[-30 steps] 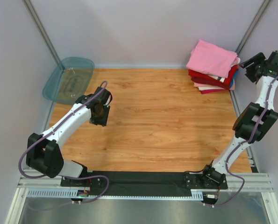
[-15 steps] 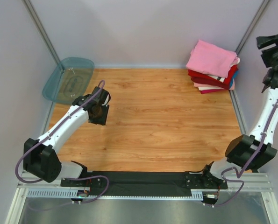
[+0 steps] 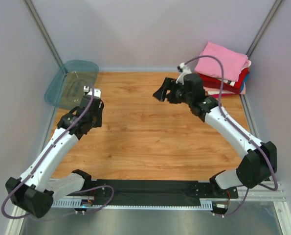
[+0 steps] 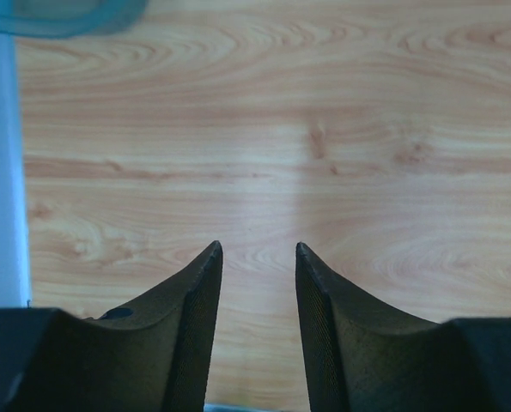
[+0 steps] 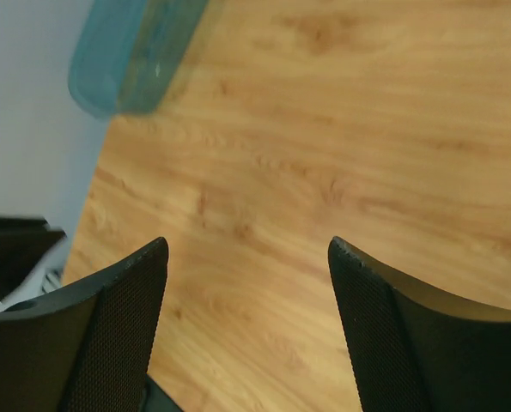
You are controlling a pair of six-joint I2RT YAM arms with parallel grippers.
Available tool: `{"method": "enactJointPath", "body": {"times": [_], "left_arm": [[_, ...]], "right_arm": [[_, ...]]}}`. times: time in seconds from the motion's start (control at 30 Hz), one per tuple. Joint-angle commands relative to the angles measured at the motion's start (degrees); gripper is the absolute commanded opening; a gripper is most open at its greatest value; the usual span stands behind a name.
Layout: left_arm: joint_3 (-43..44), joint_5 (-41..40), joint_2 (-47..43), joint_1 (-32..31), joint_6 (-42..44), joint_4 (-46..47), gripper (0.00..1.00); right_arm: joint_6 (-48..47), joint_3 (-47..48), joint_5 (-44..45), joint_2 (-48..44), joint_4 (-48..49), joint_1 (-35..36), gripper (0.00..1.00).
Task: Fold and stack the t-shirts
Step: Reset both grippers
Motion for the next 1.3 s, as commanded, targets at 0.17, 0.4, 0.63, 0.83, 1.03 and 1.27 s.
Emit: {"method": "enactJointPath", "body": {"times": [0.17, 0.4, 0.63, 0.83, 1.03, 1.27], "left_arm": [[-15.8, -9.2, -14.7, -0.1, 11.8, 26.3, 0.51], [-39.4, -1.7, -27.3, 4.0, 20.8, 52.0, 0.59], [-44.3, 11.2, -18.8, 17.8, 16.7, 64.8, 0.61], [-43.6, 17.4, -0.4, 20.6, 14.7, 81.0, 0.56], [-46.2, 21.4, 7.9, 21.1, 19.5, 95.9, 0.55], [-51.4, 20.8, 11.8, 21.1, 19.1, 108.5, 0.64]], "right_arm": [[-4.0, -16.6, 11.2, -4.8, 8.6, 15.6, 0.77], [-3.8, -24.2, 14.0, -8.0, 10.8, 20.5, 0.79], [-7.5, -32.0, 21.1, -15.9, 13.7, 20.3, 0.84], [-8.0, -34.0, 23.8, -19.3, 13.6, 20.3, 0.86], [-8.3, -39.2, 26.2, -24.4, 16.3, 20.2, 0.88], [-10.0, -42.5, 28.1, -25.9, 21.2, 20.2, 0.88]]}}
